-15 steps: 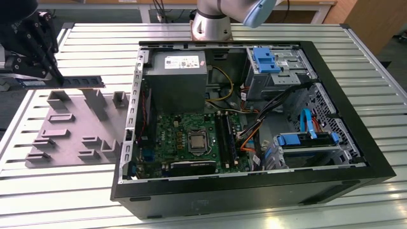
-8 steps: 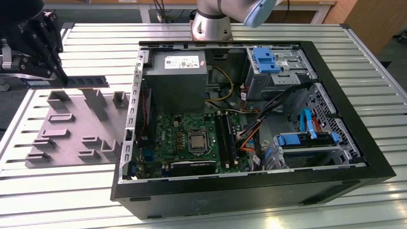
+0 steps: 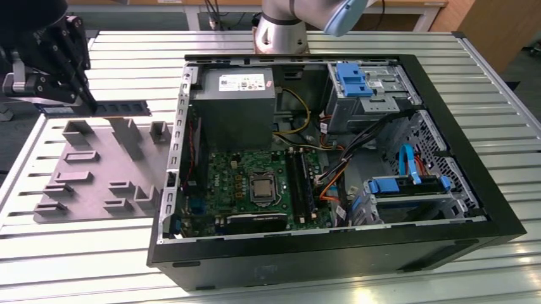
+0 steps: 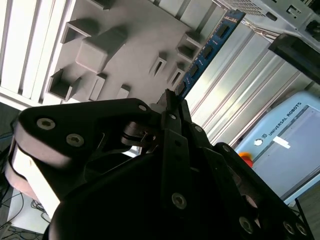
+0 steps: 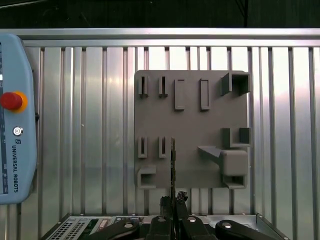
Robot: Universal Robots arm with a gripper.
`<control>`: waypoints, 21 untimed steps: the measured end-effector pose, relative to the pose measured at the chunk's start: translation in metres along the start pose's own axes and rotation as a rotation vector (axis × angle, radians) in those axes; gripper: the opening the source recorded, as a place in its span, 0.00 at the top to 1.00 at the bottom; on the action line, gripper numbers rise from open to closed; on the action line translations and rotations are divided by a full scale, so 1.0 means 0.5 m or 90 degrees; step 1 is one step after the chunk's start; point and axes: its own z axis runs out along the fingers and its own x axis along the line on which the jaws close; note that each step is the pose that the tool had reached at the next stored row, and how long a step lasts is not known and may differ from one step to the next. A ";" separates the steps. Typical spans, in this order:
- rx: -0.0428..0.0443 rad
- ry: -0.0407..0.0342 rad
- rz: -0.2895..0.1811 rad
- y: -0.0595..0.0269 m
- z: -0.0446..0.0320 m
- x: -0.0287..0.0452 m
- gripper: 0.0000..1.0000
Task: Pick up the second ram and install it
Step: 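Pick up the second ram and move it above second insertion slot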
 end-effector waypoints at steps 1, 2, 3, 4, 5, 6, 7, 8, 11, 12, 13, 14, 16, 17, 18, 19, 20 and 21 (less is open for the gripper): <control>0.0000 0.0000 0.000 -0.002 0.000 0.000 0.86; 0.0000 0.0000 0.000 -0.004 0.000 0.000 0.86; 0.0000 0.0000 0.000 -0.006 0.000 0.000 0.86; 0.0000 0.0000 0.000 -0.008 0.000 0.000 0.86; 0.0000 0.0000 0.000 -0.009 0.000 0.000 0.86; 0.0000 0.0000 0.000 -0.011 0.000 0.000 0.86; 0.0000 0.0000 0.000 -0.013 0.000 0.000 0.86; 0.0000 0.0000 0.000 -0.015 0.000 0.000 0.86; 0.0000 0.0000 0.000 -0.020 0.000 0.000 0.86; 0.0000 0.0000 0.000 -0.022 -0.001 0.000 0.86; -0.0001 0.0000 0.000 -0.023 -0.001 0.000 0.86; 0.0000 0.0000 0.000 -0.025 -0.001 -0.001 0.86; 0.0000 0.0000 0.000 -0.028 -0.001 -0.001 0.86; 0.0000 0.0000 0.000 -0.030 -0.001 -0.001 0.86; 0.0000 0.0000 0.000 -0.031 -0.001 -0.001 0.86; 0.0000 0.0000 0.000 -0.032 -0.001 -0.001 0.86; 0.0000 0.0000 0.000 -0.034 -0.001 -0.001 0.86; 0.0000 0.0000 0.000 -0.035 -0.001 -0.001 0.86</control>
